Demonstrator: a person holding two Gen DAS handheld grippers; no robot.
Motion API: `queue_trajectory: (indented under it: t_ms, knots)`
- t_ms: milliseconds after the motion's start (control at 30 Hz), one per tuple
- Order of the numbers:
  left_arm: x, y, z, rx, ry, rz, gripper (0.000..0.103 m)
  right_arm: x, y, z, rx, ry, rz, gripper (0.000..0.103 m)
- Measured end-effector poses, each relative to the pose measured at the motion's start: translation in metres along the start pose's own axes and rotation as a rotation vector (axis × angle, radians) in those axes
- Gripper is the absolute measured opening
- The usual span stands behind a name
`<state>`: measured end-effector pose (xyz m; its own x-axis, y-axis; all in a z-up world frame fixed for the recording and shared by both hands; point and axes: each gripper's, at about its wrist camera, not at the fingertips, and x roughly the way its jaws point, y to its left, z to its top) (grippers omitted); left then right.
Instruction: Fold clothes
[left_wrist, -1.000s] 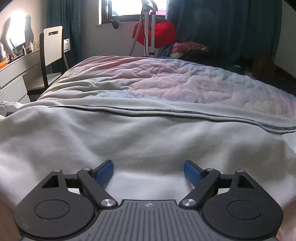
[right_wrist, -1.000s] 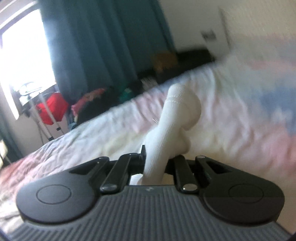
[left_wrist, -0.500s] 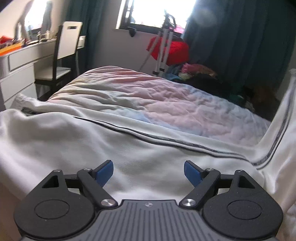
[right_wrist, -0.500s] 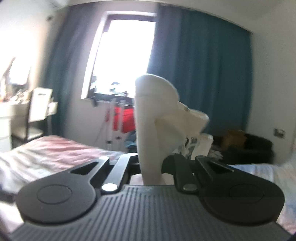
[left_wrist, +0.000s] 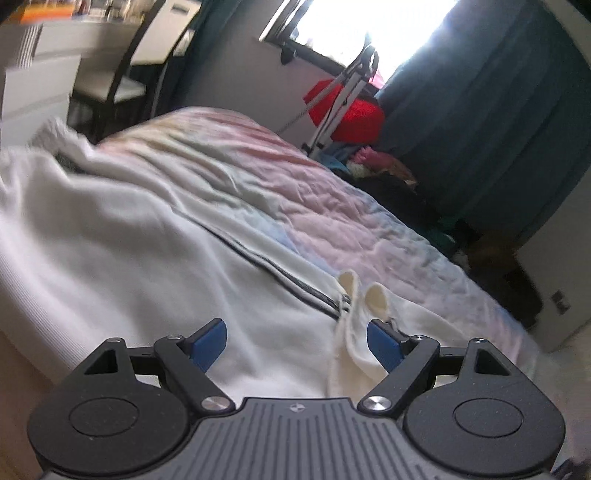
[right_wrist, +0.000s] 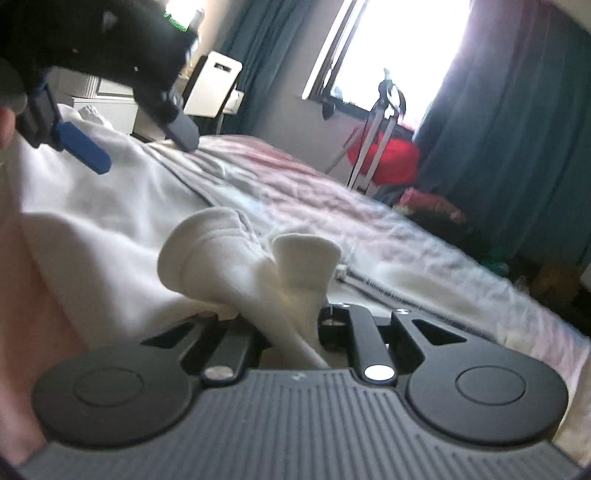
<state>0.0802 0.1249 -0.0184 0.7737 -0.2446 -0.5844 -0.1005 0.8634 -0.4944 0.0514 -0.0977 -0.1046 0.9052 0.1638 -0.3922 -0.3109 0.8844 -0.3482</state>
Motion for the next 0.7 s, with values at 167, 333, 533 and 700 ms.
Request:
queue_trajectory:
  t_ms: [167, 333, 533, 700]
  knots:
    - [0.01, -0.004, -0.004, -0.007, 0.002, -0.004, 0.085, 0.002, 0.014, -0.004, -0.022, 0.017, 0.055, 0.015]
    - [0.012, -0.016, -0.01, 0.064, -0.028, 0.015, 0.085, 0.003, 0.011, -0.005, -0.004, 0.032, 0.112, 0.026]
    - [0.008, -0.026, -0.012, 0.109, -0.081, 0.037, 0.085, -0.005, -0.01, 0.006, 0.131, 0.066, 0.358, 0.083]
    - [0.0, -0.028, -0.01, 0.124, -0.11, 0.037, 0.085, -0.028, -0.047, 0.014, 0.347, 0.031, 0.455, 0.083]
